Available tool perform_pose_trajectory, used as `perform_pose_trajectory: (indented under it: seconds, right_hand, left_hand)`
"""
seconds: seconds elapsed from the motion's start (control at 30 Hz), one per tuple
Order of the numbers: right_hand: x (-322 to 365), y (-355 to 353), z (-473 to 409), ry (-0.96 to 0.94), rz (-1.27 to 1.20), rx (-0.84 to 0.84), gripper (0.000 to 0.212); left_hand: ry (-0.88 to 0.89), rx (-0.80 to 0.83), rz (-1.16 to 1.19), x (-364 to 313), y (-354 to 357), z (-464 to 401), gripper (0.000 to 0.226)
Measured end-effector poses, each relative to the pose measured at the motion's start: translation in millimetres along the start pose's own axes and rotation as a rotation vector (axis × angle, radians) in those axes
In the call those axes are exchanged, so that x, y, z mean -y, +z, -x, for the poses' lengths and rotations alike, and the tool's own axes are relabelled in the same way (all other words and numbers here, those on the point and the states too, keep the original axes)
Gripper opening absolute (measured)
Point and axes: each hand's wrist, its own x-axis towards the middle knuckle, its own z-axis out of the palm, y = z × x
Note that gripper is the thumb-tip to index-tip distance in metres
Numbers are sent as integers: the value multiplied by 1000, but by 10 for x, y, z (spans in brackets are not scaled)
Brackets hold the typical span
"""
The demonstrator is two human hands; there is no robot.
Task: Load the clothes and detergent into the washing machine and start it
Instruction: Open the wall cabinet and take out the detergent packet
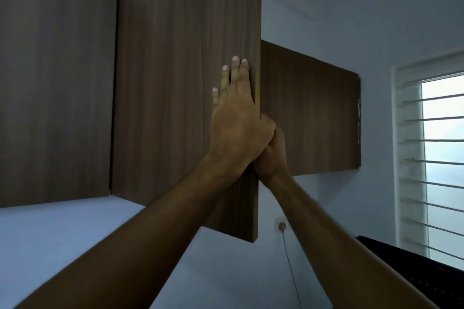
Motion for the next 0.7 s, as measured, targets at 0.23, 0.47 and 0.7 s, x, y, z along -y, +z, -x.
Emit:
perform_pose_trajectory:
  seconds: [0.23, 0.47, 0.7]
  right_hand:
    - [472, 436, -1, -62, -167, 146, 52]
    - [773, 896, -38, -187, -234, 241, 44]
    - [963, 1291, 54, -198, -322, 257, 50]
  left_hand:
    - [-3, -125, 143, 84, -537, 116, 93]
    - [-24, -195, 377, 190, -1008, 208, 91]
    - [-21, -294, 480, 252, -1311, 336, 78]
